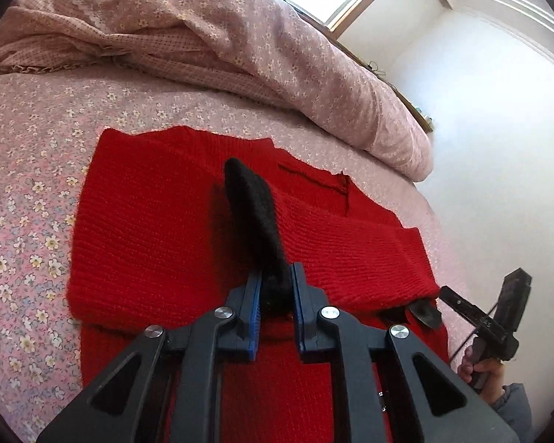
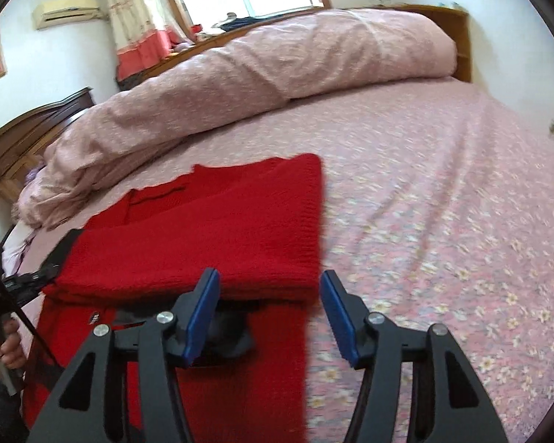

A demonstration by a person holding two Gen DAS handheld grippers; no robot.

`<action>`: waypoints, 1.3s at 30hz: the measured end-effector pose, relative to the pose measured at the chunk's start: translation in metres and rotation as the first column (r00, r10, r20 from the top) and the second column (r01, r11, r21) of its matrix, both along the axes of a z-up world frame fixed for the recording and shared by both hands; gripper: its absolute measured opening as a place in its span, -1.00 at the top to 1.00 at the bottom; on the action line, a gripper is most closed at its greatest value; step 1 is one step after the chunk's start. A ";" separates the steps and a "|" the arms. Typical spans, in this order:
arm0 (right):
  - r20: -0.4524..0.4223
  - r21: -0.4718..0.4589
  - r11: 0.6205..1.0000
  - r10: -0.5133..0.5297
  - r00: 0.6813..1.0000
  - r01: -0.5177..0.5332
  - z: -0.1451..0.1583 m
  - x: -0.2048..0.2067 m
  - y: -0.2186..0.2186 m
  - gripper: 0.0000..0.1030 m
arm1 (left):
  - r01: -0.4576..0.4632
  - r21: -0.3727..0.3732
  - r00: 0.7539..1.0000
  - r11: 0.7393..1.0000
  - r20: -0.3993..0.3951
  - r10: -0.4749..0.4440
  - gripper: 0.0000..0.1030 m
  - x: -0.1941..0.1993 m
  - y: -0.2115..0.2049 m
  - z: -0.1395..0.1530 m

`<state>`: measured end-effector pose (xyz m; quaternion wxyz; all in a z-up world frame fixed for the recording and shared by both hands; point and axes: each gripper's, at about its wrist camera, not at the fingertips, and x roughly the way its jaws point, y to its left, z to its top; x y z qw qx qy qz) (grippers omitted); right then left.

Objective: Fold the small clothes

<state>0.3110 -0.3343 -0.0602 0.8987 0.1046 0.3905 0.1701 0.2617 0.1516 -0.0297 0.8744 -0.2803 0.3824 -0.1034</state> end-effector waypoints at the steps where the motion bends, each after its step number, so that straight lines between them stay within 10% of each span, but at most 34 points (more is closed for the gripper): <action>1: -0.016 0.009 1.000 -0.019 1.000 0.019 -0.003 0.002 -0.005 -0.17 | 0.001 0.007 1.000 1.000 -0.007 -0.001 0.84 0.000 0.000 0.000; 39: -0.004 0.027 0.994 -0.104 0.995 0.104 -0.007 0.019 -0.016 0.03 | -0.262 0.259 0.962 0.930 -0.010 0.274 0.49 -0.085 0.067 0.024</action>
